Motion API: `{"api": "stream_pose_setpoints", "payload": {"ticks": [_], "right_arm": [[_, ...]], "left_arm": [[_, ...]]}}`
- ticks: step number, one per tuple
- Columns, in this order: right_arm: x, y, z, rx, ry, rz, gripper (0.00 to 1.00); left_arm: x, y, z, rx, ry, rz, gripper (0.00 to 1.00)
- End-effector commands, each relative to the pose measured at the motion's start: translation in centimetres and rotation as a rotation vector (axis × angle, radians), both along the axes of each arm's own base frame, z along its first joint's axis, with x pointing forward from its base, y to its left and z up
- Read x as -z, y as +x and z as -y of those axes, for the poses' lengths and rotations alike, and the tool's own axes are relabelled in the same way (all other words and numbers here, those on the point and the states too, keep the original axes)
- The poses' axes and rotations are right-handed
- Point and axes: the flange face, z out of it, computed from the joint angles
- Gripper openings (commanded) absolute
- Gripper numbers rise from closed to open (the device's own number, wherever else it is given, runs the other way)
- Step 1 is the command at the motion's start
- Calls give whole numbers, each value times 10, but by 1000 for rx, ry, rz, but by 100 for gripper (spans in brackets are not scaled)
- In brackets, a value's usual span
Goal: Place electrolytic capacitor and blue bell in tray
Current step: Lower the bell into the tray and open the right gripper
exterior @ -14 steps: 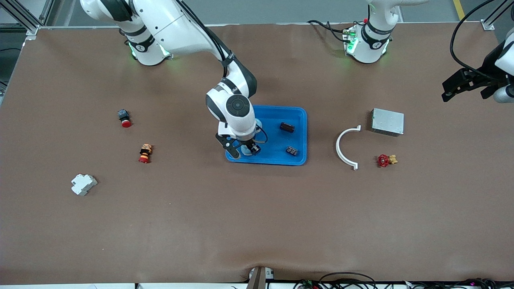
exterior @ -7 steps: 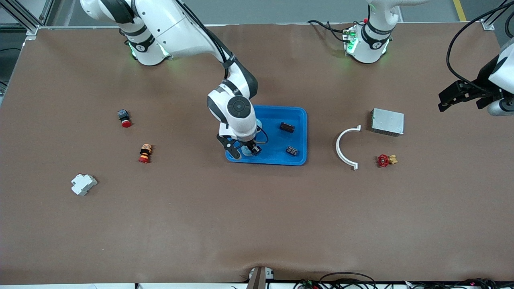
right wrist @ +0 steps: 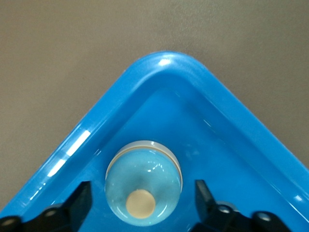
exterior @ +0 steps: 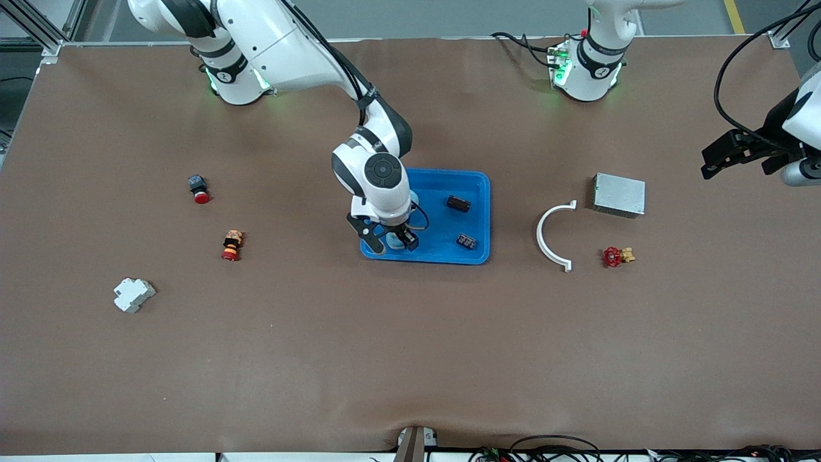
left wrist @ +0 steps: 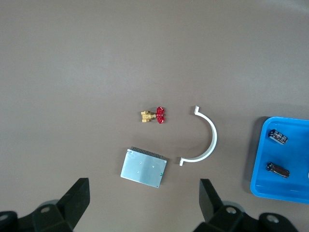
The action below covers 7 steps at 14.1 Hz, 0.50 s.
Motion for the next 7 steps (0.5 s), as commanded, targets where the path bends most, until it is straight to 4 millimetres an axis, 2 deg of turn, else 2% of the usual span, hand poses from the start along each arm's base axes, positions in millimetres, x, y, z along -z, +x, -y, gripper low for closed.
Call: {"api": "stream_pose_setpoints", "payload": {"ticks": [1,3,5,7], "right_arm": [[0,3,-10,5,-6,28,100],[-4,3,-11,2,-4,30,100],[-16,10,-11,-19,-8,42,100],[-22,10,-6,-81,-71,11,100]], "left_arm": [[-7,-5,-3,-2,-3,4,100],[-8,-6,-1,1,-3,5,100],[-7,-5,3,6,-3,4,100],[-6,-6,5,11,-2,1,100]]}}
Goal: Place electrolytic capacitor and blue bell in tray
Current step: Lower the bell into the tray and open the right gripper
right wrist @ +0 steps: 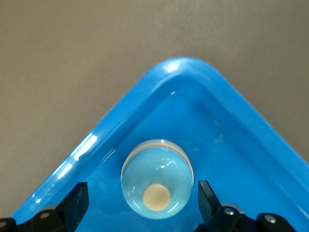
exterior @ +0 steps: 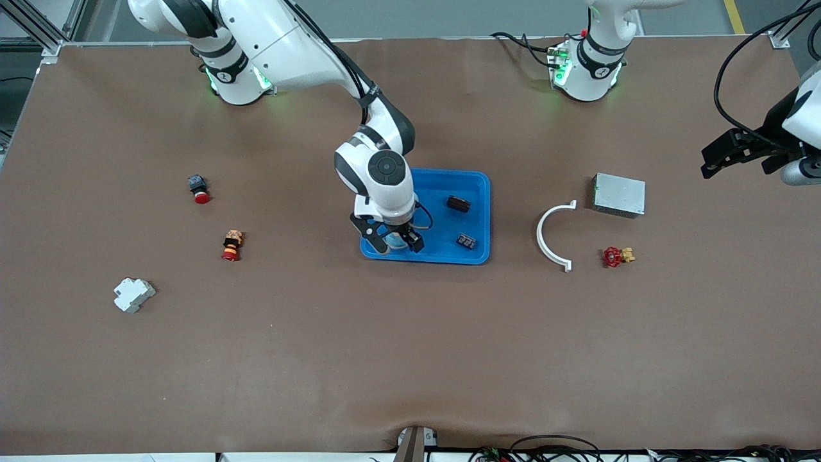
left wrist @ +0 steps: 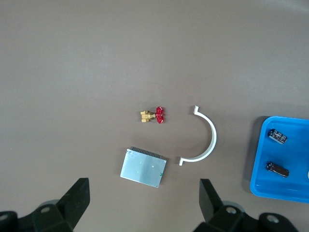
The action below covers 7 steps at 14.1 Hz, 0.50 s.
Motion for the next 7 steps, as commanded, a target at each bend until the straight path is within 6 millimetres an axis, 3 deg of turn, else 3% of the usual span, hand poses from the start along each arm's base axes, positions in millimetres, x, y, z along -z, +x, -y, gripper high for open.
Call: {"api": "stream_pose_setpoints", "payload": {"ticks": [1,3,7], "right_arm": [[-19,5,3,-75,-60,-25,100],[-44,12,17,-104,-84,-52,100],[-102,38,69,-200,-106,-100,100]], "left_arm": [[-6,-6,2,6,-2,-4,100],[-4,-7,1,18,-1,-14,100],[-5,-6,5,15,-5,-11,100]]}}
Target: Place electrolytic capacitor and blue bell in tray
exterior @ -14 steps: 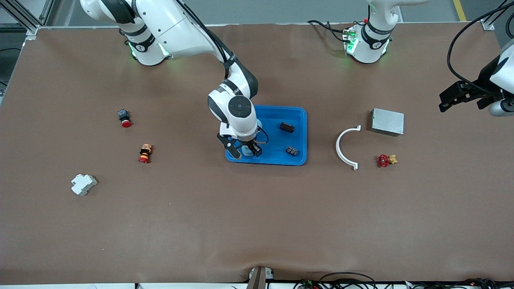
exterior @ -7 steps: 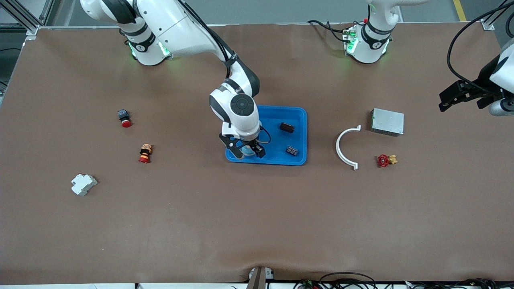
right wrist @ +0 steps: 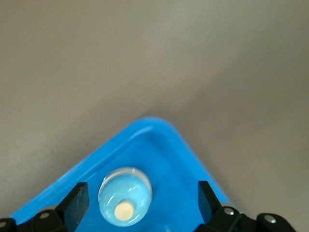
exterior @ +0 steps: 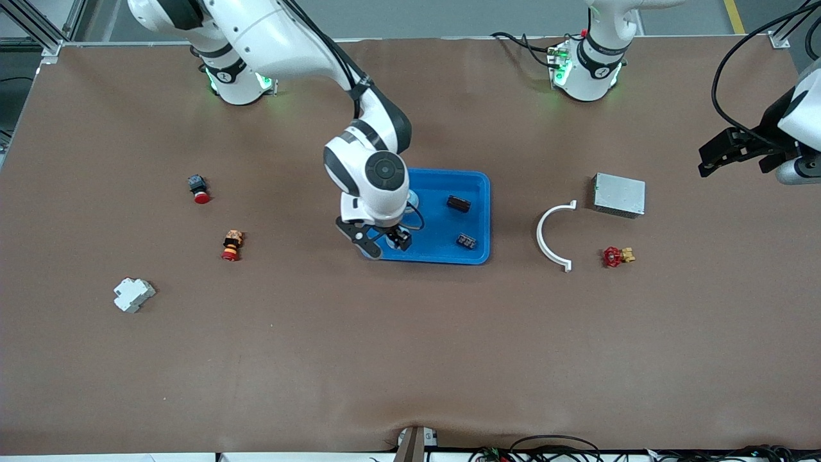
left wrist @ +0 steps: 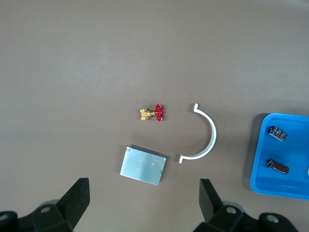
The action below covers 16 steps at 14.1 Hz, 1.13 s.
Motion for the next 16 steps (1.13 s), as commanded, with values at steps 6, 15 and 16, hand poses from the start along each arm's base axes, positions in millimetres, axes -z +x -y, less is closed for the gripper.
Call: {"api": "stream_pose_setpoints", "payload": {"ticks": [6,15,16], "right_arm": [[-73,73,135,-159,24,-3,100],[-123,89,279,-403,17,-38,100],[-131,89,298,-434,21,-41,100]], "left_arm": [[-14,-13,2,22,-7,-2,100],[-22,-25,26,68,-5,-14,100],[-24,-27,27,68,-4,-14,100]]}}
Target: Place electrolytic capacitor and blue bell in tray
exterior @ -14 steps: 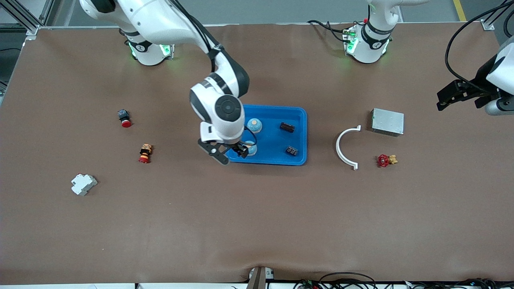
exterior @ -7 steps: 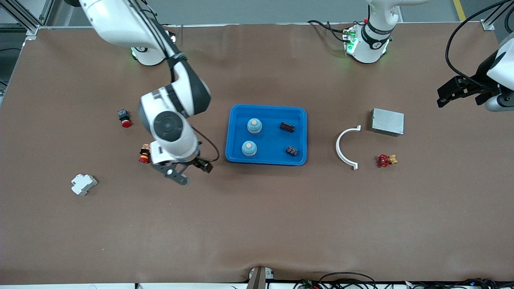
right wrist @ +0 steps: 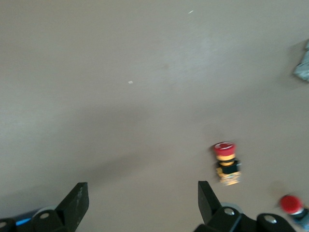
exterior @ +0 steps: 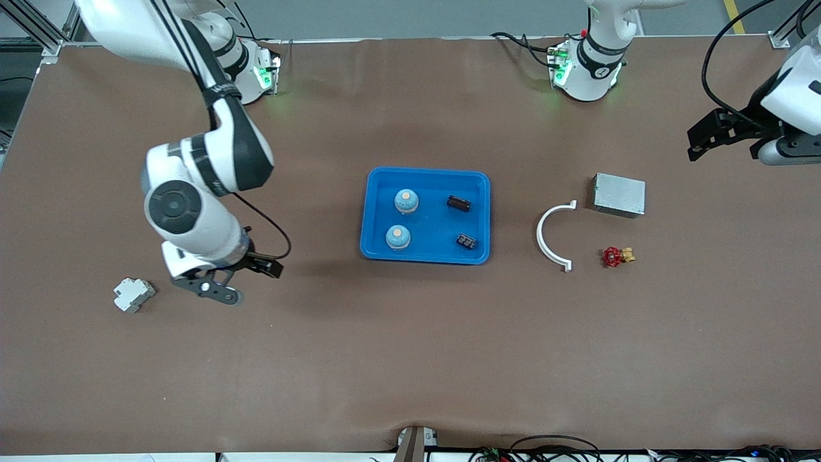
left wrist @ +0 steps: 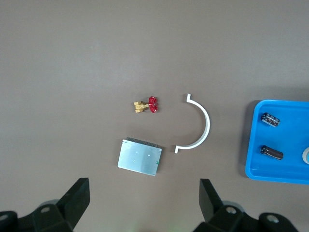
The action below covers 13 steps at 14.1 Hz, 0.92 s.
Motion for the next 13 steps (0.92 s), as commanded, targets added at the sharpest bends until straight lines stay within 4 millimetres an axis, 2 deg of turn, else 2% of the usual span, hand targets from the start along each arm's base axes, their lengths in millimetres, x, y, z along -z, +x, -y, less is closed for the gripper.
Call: {"api": "stream_pose_setpoints", "payload": {"ticks": [1,8,10,13], "right_arm": [[-28,-14,52,-79,2,-3,100],[-102,-38,163,-223,14,11,100],[-115,-45,180,-229,17,2,100],[-140,-55,187,-221,17,15,100]], "left_arm": [[-11,-11,1,18,-10,1,100],[-12,-10,-3,8,-20,0,100],[-11,-10,-4,6,-20,-1,100],[-12,-11,-3,8,-20,0,100]]}}
